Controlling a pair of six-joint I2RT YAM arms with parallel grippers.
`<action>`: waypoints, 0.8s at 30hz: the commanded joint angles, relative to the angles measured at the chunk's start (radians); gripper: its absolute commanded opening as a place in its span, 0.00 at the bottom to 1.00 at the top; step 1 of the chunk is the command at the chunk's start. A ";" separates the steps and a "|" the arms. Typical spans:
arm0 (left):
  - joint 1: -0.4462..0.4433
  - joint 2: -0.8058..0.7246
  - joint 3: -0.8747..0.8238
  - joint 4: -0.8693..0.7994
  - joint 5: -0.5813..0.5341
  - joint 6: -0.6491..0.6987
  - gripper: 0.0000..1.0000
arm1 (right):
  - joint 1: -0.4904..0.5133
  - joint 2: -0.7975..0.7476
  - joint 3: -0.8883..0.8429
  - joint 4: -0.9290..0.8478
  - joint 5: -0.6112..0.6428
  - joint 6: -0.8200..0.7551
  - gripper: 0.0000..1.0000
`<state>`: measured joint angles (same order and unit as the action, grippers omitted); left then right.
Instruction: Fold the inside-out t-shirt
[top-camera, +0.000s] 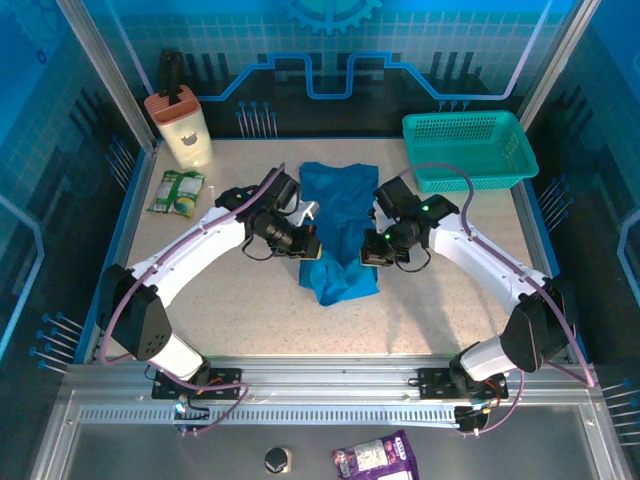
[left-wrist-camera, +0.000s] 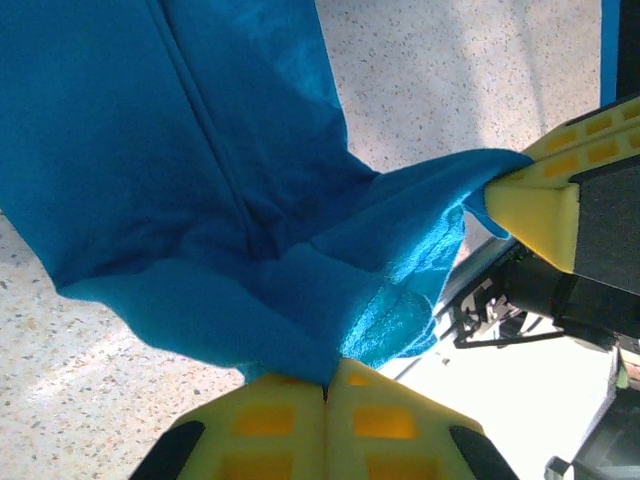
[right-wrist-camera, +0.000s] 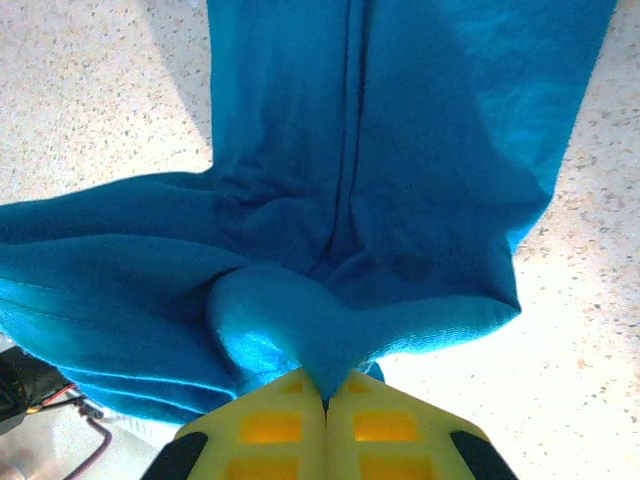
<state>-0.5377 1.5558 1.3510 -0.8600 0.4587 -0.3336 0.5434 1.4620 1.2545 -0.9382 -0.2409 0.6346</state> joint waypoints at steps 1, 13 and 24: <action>0.001 -0.029 -0.054 -0.055 0.080 0.007 0.00 | 0.002 -0.050 -0.059 -0.032 -0.072 -0.021 0.00; -0.145 -0.100 -0.356 -0.050 0.128 -0.131 0.18 | 0.228 -0.145 -0.398 0.033 -0.165 0.102 0.24; -0.125 -0.031 -0.210 0.023 0.043 -0.173 0.28 | -0.019 0.017 -0.142 0.047 -0.080 -0.102 0.41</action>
<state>-0.6685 1.4689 1.0992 -0.8658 0.5312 -0.4744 0.5678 1.3922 1.0428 -0.9237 -0.3489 0.6247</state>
